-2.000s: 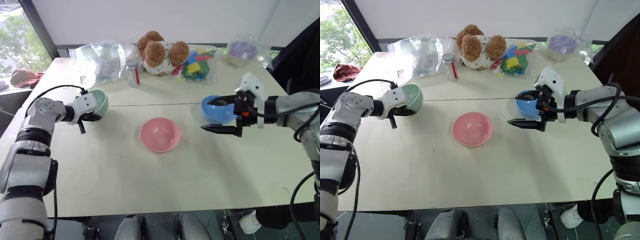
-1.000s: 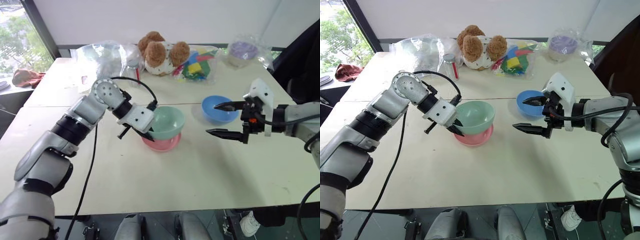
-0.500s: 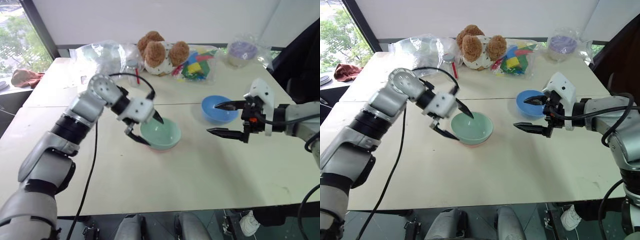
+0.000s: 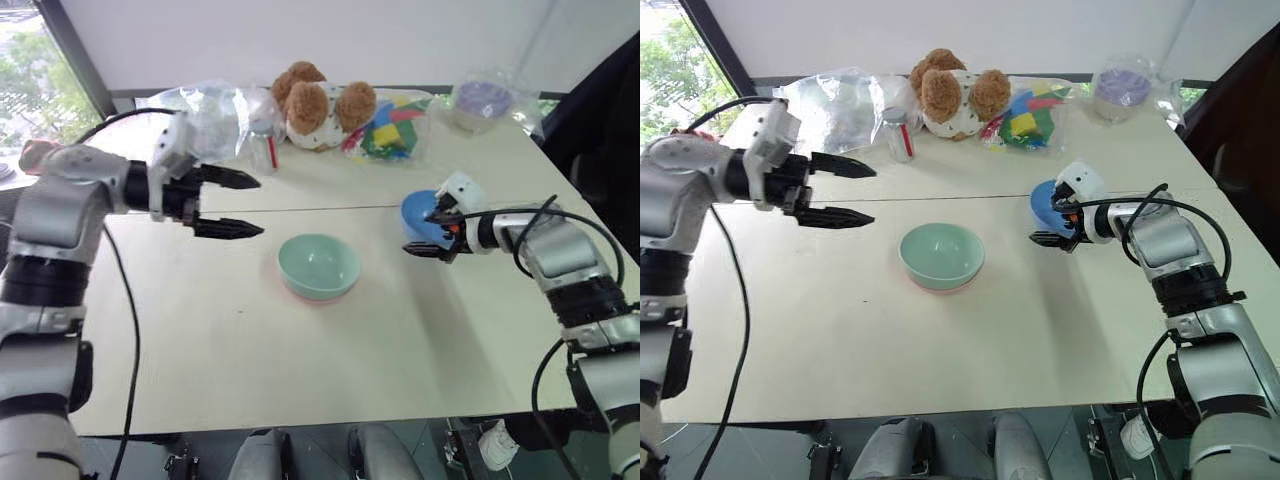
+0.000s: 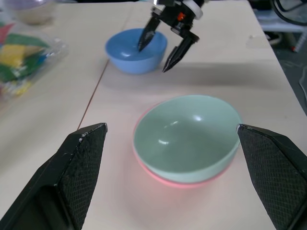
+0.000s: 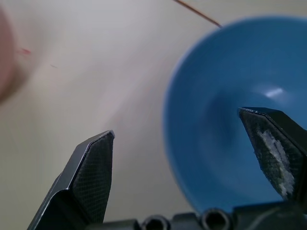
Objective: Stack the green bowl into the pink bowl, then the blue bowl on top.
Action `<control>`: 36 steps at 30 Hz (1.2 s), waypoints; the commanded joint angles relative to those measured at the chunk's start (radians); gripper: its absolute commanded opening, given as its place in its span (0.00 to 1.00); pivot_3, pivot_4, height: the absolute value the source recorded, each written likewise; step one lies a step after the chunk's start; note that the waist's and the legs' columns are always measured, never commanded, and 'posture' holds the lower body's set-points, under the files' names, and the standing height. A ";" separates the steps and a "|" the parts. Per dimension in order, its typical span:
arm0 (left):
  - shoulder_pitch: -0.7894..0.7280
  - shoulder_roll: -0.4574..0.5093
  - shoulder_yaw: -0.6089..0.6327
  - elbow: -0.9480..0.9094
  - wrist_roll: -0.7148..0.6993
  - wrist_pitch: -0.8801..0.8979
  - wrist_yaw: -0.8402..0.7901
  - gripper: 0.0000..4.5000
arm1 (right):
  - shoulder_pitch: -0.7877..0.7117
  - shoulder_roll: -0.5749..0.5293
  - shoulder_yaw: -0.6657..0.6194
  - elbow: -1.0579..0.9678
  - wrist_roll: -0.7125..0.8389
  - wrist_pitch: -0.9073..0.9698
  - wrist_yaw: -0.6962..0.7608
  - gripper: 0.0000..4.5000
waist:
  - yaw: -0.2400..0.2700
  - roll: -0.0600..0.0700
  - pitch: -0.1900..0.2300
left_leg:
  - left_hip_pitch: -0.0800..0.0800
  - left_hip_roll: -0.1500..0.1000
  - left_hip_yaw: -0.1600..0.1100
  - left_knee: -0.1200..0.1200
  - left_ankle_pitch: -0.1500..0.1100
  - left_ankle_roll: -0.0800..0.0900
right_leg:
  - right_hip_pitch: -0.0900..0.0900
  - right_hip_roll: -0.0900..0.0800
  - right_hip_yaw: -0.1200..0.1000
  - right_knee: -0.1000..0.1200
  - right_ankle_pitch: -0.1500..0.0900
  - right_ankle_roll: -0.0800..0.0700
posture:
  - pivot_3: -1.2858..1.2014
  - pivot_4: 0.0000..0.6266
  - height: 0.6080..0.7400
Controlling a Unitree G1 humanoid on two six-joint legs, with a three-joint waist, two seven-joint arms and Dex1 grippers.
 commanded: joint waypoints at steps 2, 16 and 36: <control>0.116 0.051 0.129 -0.145 -0.077 0.073 0.061 1.00 | -0.082 0.021 0.004 0.118 -0.063 -0.104 0.048 0.70 | -0.002 0.000 0.000 | 0.000 0.000 0.001 0.000 0.000 -0.001 | 0.000 -0.001 0.000 0.000 0.000 0.000 | 0.52 0.24 1.00; 0.394 0.093 0.308 -0.294 -0.171 0.153 0.194 1.00 | -0.129 -0.012 -0.031 -0.267 -0.012 -0.100 0.324 0.00 | -0.002 0.001 0.001 | 0.000 0.000 0.000 -0.001 -0.001 0.001 | -0.001 -0.002 0.000 0.002 0.000 0.000 | 0.52 0.24 1.00; 0.560 0.088 0.352 -0.444 -0.275 0.220 0.299 1.00 | -0.058 0.148 0.115 -0.543 0.100 -0.043 0.436 0.25 | -0.002 0.000 0.000 | 0.002 -0.001 -0.001 -0.001 -0.001 0.001 | -0.001 -0.005 -0.002 0.004 0.000 0.000 | 0.52 0.24 1.00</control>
